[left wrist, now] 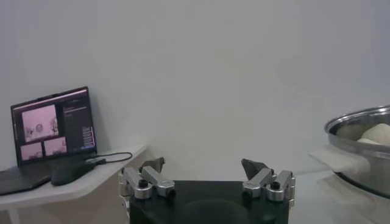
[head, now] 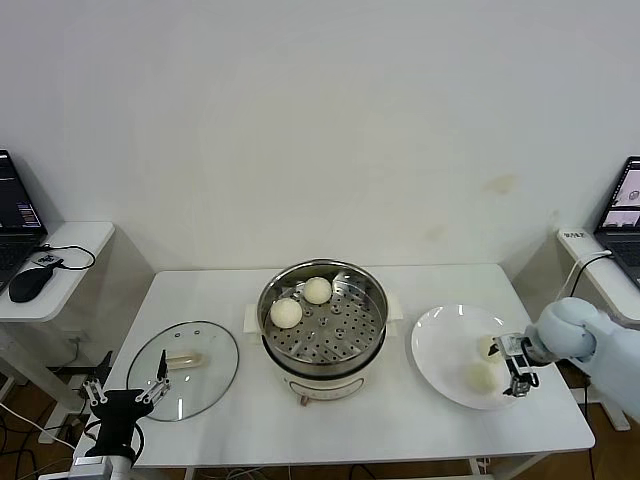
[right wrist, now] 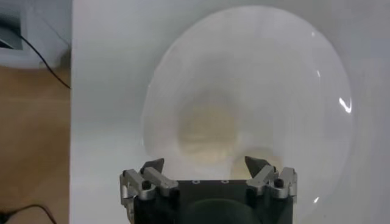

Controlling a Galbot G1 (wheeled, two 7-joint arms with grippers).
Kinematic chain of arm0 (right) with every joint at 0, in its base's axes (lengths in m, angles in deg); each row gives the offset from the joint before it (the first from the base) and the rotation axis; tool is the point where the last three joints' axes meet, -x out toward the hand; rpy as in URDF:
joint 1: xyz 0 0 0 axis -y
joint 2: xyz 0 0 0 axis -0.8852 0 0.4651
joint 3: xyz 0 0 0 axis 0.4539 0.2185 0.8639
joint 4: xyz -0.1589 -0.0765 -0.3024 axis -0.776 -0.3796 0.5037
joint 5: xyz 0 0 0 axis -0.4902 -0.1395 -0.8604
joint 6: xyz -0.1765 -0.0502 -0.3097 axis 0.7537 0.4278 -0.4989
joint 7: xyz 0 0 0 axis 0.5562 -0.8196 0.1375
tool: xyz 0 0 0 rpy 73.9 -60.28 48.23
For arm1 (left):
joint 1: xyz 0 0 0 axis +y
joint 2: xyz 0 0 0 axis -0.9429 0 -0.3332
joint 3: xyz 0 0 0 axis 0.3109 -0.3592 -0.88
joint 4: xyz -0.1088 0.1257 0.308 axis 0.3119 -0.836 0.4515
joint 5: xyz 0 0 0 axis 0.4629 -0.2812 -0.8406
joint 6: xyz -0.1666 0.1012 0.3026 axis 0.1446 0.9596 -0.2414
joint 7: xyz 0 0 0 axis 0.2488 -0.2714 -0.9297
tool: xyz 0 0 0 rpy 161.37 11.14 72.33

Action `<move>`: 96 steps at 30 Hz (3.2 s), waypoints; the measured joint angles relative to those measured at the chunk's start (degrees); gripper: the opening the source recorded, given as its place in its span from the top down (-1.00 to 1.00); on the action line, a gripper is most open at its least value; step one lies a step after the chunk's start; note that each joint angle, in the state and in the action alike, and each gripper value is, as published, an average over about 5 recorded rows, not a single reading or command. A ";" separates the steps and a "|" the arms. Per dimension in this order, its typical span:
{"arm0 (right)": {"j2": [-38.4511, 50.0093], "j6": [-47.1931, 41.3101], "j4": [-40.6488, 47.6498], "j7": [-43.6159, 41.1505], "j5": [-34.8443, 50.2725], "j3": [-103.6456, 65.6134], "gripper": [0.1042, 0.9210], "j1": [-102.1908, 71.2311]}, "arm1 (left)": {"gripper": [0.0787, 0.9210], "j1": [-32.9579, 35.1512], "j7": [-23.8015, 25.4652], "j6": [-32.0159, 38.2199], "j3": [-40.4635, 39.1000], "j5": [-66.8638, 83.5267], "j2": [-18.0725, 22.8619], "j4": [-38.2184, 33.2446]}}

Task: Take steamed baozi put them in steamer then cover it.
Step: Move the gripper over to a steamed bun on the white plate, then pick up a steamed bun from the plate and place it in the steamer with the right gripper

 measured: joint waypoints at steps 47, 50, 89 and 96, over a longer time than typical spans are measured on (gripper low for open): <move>-4.53 -3.65 -0.35 -3.00 14.77 12.97 -0.28 30.87 | -0.77 -0.41 -0.07 0.16 -0.38 0.58 -0.14 -1.11; -7.22 -3.79 -0.71 -2.17 16.96 15.80 -0.28 35.26 | -0.77 -0.42 -0.07 0.16 -0.42 0.56 0.07 -1.25; -39.46 19.59 3.80 2.70 14.35 42.96 -0.32 46.42 | -0.77 -0.82 -0.31 0.30 0.81 1.37 1.60 -1.94; -40.03 22.50 3.08 2.19 11.92 44.05 -0.32 46.99 | -0.77 -0.81 -0.39 0.37 0.57 1.35 1.92 -1.91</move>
